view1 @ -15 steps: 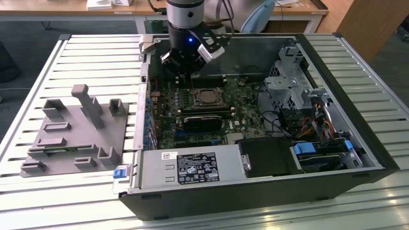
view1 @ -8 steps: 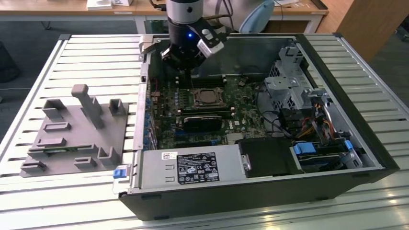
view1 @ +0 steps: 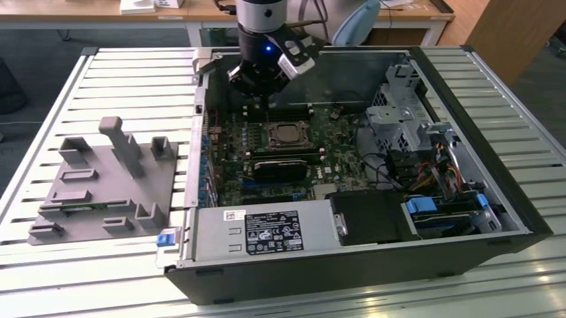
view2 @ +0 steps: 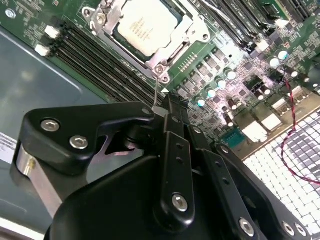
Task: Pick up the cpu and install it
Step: 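Install the first cpu locking lever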
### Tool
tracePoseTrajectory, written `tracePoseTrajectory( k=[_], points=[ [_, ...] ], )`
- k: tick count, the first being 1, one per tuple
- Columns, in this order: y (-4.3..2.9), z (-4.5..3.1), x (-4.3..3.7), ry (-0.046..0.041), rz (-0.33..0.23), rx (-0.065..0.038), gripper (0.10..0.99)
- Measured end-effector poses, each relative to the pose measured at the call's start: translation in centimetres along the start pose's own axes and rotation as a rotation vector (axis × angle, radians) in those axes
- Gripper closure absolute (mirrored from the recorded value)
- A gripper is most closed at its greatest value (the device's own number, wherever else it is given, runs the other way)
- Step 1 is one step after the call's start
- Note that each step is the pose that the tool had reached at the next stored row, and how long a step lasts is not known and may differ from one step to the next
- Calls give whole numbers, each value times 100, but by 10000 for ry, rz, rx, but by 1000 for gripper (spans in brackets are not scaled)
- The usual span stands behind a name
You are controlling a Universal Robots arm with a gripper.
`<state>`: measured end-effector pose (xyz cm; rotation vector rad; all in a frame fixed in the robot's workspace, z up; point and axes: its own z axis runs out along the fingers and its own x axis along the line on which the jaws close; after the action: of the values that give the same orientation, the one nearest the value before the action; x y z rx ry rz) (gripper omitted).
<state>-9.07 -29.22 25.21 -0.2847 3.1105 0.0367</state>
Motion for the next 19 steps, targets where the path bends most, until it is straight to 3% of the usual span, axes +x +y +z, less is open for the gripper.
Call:
tracePoseTrajectory(
  k=[16,18,19],
  points=[
    [-27,33,-162,-13,632,18,980],
    [-27,40,-162,-23,842,-24,980],
    [-27,43,-162,-37,893,-113,980]
  ],
)
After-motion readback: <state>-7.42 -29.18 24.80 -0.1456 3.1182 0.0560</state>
